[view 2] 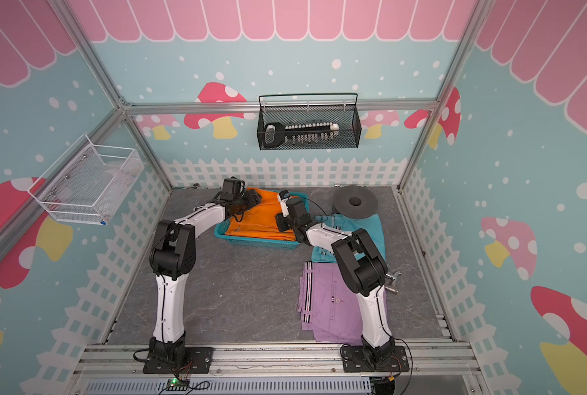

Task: Put the folded long pants in the basket
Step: Place the long pant in the basket, then pick up the long pant at the center of the board.

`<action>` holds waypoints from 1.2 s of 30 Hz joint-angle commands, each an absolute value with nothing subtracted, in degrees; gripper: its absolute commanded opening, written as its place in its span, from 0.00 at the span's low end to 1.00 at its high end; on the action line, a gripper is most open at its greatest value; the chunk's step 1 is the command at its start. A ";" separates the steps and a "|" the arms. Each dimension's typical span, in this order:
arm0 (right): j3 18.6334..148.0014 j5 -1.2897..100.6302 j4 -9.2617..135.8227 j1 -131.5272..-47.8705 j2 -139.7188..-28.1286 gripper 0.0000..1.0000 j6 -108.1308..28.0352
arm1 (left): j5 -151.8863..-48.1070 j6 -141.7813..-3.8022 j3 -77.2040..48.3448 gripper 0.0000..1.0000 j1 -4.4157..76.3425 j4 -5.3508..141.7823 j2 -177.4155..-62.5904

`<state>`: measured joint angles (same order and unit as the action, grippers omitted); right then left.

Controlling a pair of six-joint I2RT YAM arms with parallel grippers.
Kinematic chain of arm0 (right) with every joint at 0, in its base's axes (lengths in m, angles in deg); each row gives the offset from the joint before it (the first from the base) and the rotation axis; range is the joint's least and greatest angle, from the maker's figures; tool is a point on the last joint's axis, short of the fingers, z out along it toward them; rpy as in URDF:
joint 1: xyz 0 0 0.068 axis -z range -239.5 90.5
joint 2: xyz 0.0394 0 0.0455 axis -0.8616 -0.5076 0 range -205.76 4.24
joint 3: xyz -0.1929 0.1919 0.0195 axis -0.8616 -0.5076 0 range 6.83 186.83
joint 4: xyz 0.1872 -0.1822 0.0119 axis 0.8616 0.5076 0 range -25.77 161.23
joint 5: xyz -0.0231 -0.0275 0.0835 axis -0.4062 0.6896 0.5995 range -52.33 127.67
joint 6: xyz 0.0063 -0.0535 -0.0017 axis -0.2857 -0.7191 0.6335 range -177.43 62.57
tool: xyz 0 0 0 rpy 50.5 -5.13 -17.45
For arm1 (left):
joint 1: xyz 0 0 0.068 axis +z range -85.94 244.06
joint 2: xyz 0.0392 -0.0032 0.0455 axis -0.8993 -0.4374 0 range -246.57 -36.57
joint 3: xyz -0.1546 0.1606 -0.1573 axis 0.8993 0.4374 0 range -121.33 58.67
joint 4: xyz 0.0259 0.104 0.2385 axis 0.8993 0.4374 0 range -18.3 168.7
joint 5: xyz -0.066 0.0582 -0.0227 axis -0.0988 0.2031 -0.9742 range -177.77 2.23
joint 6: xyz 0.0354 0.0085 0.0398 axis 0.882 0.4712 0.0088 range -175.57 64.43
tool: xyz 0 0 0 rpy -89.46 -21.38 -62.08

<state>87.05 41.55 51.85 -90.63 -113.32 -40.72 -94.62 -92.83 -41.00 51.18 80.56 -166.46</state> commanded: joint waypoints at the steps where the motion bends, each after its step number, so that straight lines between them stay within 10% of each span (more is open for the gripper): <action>1: 88.95 39.39 52.29 -90.79 -111.69 0.41 -42.20 | -89.44 -92.97 -38.39 0.78 51.46 88.19 -168.89; 19: 100.37 34.36 59.82 -90.70 -124.86 0.41 -43.27 | -91.30 -91.69 -40.92 0.79 51.08 91.82 -169.73; 29: 95.04 37.17 58.50 -91.05 -107.58 0.47 -45.28 | -84.40 -90.79 -27.54 0.99 41.69 89.93 -142.90; 36: 73.13 37.68 50.95 -91.17 -82.34 0.70 -42.38 | -84.06 -93.94 -6.30 0.99 29.17 85.59 -120.39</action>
